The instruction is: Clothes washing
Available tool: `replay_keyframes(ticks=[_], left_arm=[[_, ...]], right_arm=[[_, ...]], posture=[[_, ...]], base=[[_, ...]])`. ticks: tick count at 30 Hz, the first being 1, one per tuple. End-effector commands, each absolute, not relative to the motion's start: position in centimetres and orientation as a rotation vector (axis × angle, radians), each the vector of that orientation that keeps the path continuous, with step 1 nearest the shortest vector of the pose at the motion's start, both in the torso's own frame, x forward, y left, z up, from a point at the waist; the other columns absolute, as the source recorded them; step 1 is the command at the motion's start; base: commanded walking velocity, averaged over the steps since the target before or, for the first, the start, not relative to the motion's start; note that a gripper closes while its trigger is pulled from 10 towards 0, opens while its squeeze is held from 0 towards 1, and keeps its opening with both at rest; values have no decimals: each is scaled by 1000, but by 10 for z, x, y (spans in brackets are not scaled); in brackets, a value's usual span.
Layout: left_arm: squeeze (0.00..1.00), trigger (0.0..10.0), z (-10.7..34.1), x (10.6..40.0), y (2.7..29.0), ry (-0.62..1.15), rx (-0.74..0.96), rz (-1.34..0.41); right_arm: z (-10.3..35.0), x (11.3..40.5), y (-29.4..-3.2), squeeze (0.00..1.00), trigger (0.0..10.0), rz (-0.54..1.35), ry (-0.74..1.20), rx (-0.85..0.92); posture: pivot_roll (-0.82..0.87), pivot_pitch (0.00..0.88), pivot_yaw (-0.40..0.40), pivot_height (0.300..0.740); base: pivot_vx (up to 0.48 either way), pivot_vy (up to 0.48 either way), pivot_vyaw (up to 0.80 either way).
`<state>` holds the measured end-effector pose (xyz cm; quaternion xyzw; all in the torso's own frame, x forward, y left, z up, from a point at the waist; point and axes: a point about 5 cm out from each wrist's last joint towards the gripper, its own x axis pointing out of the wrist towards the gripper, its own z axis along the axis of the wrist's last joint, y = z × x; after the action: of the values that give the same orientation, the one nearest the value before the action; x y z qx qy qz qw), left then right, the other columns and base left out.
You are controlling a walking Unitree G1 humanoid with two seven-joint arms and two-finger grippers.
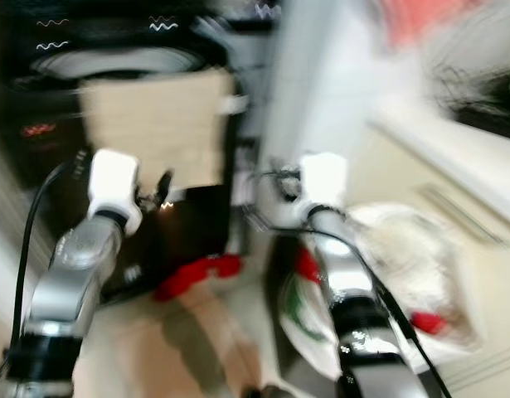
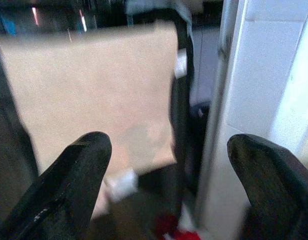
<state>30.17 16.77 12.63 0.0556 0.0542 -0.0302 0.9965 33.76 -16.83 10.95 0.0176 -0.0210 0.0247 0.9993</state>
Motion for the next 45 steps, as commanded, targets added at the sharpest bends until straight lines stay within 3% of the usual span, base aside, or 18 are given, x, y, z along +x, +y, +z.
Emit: replay_keyframes(ticks=[1, 4, 12, 21, 22, 23, 24, 30, 45], left_arm=[[0, 10000, 114, 298, 172, 155, 63, -27], [0, 10000, 100, 296, 165, 190, 27, -41], [0, 10000, 118, 317, 166, 90, 167, -106], [0, 10000, 115, 320, 161, 80, 207, -144], [506, 10000, 115, 320, 161, 80, 209, -141], [400, 10000, 116, 321, 161, 80, 213, -140], [0, 10000, 116, 322, 160, 81, 203, -128], [0, 10000, 132, 325, 155, -4, 150, -138], [0, 10000, 133, 323, 153, -17, 177, -179]], right_arm=[[97, 329, -187, 0, 10000, -35, 11, 61], [90, 320, -190, 0, 10000, -36, 7, 36], [94, 321, -180, 0, 10000, -10, -23, 5], [93, 322, -171, 0, 10000, 42, -30, -36], [94, 323, -170, 0, 10000, 38, -29, -46], [96, 325, -170, 0, 10000, 36, -33, -53], [99, 326, -169, 0, 10000, 42, -47, -51], [105, 328, -161, 0, 10000, 87, -83, -73], [103, 330, -163, 0, 10000, 89, -66, -57]], posture=[[2, 0, -72, 740], [-9, 0, -64, 740], [-39, 0, -29, 740], [-49, 0, -19, 740], [-51, 0, -19, 740], [-52, 0, -20, 740], [-52, 0, -23, 740], [-47, 0, -24, 740], [-51, 0, -16, 740]], base=[[0, 0, -656], [0, 0, -650], [0, 0, -654], [0, 0, -547], [0, 0, 0], [0, 0, 0], [0, 0, 0], [224, 0, 0], [480, 0, 0]])
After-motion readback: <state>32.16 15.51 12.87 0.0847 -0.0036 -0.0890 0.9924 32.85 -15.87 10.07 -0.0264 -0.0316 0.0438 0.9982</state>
